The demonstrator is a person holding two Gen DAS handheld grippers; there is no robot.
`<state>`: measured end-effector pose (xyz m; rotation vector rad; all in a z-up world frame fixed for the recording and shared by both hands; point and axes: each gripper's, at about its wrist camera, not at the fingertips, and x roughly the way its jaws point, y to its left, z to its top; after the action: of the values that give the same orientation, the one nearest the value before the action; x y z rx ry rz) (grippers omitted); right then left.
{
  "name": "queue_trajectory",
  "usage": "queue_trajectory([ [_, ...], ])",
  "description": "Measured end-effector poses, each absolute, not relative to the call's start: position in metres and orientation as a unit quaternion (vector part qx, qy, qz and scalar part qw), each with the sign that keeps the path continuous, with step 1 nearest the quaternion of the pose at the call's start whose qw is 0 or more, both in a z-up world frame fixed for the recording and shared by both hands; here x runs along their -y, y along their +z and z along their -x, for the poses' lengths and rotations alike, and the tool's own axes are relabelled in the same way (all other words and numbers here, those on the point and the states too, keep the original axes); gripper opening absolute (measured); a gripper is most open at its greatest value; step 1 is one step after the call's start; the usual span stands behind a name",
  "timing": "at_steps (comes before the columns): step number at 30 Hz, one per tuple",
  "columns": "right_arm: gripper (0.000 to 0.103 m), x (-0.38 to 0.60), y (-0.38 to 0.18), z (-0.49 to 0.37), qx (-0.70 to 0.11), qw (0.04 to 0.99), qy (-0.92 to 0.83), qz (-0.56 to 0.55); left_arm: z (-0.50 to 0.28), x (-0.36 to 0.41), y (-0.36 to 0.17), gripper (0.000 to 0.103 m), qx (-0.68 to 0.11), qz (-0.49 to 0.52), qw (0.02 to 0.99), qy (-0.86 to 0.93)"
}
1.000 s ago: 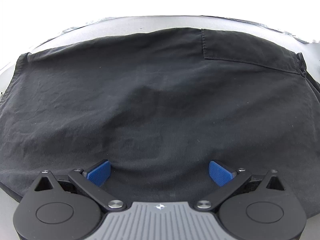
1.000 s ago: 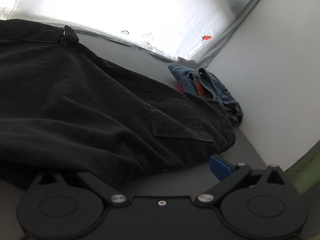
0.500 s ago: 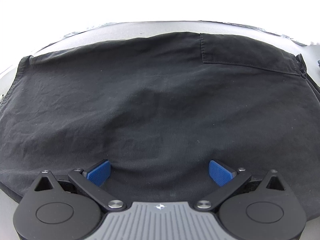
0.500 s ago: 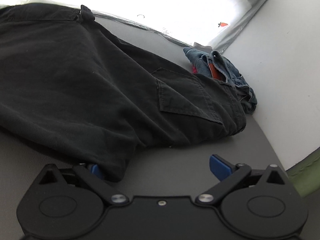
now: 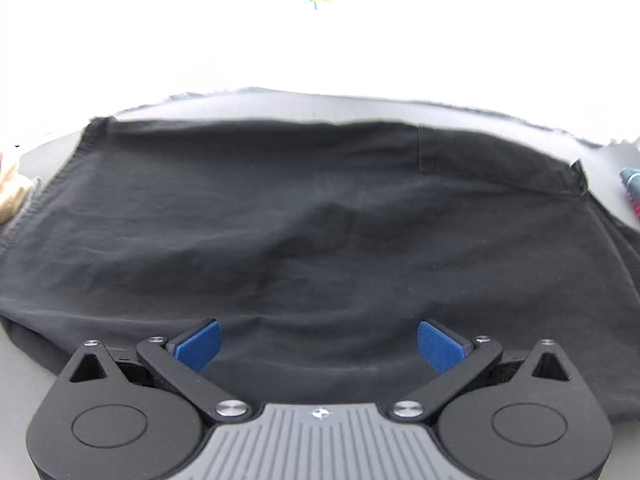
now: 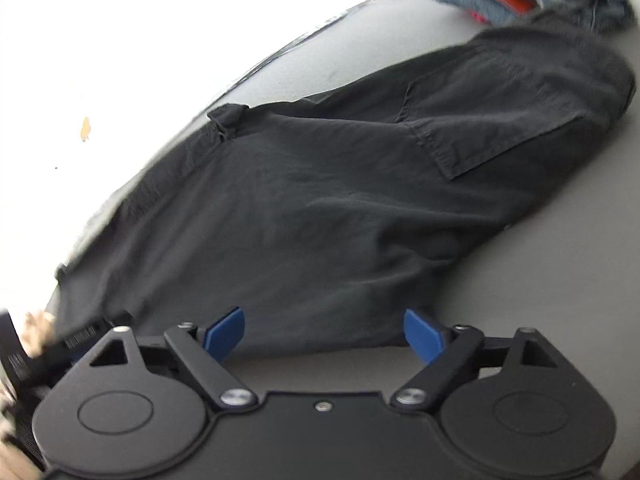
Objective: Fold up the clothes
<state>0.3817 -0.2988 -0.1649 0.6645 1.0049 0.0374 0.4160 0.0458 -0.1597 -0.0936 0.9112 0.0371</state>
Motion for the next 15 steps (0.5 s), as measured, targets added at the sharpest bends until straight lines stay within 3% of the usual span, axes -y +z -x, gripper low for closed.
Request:
queue_trajectory([
  [1,0.074,0.296,-0.167,-0.39,-0.474,0.816,0.026,-0.33,-0.412,-0.052,-0.156,0.103,-0.434,0.047,0.899,0.026],
  [3,0.043,0.277,-0.166,-0.406,-0.48,0.816,0.038,-0.32,-0.413,-0.082,-0.148,0.103,-0.427,0.07,0.9,0.06],
  [5,0.027,0.242,-0.164,-0.425,-0.489,0.826,0.049,-0.277,-0.409,-0.11,-0.145,0.103,-0.424,0.101,0.896,0.081],
  [7,0.023,0.204,-0.164,-0.439,-0.496,0.83,0.077,-0.242,-0.404,-0.14,-0.143,0.103,-0.42,0.131,0.892,0.099],
  [15,0.023,0.019,-0.18,-0.462,-0.491,0.847,0.201,-0.041,-0.429,-0.223,-0.152,0.103,-0.418,0.161,0.888,0.103],
])
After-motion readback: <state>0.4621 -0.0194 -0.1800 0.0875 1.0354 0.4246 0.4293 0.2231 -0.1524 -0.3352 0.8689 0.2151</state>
